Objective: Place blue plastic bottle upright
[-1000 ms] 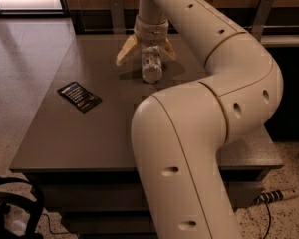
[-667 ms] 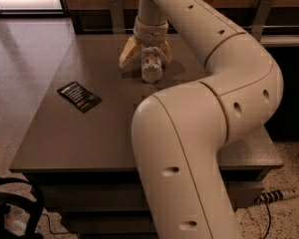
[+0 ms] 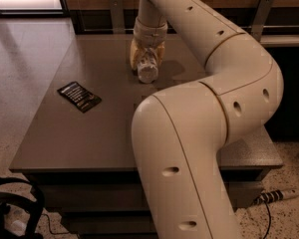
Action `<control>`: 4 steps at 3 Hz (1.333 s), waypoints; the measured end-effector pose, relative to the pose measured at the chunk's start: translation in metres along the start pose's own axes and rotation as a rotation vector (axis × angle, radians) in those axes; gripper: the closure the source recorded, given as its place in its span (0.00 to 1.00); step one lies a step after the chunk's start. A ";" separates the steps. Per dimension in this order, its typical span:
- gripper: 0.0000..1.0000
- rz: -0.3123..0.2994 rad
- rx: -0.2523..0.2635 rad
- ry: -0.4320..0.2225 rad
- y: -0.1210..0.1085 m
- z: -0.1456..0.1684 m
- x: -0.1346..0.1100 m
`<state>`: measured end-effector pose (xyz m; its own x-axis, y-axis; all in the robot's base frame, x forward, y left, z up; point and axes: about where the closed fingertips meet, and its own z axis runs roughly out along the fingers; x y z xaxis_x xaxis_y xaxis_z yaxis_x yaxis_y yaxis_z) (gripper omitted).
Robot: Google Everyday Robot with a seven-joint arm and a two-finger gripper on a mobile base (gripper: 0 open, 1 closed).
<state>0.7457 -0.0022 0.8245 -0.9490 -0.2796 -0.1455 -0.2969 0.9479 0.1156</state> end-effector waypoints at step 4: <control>1.00 -0.018 0.059 -0.117 -0.019 -0.032 0.008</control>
Offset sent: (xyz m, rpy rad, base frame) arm 0.0021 0.0018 -0.0024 0.0023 -0.0038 0.0002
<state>0.7401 -0.0270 0.8531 -0.9237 -0.2804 -0.2609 -0.3042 0.9511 0.0547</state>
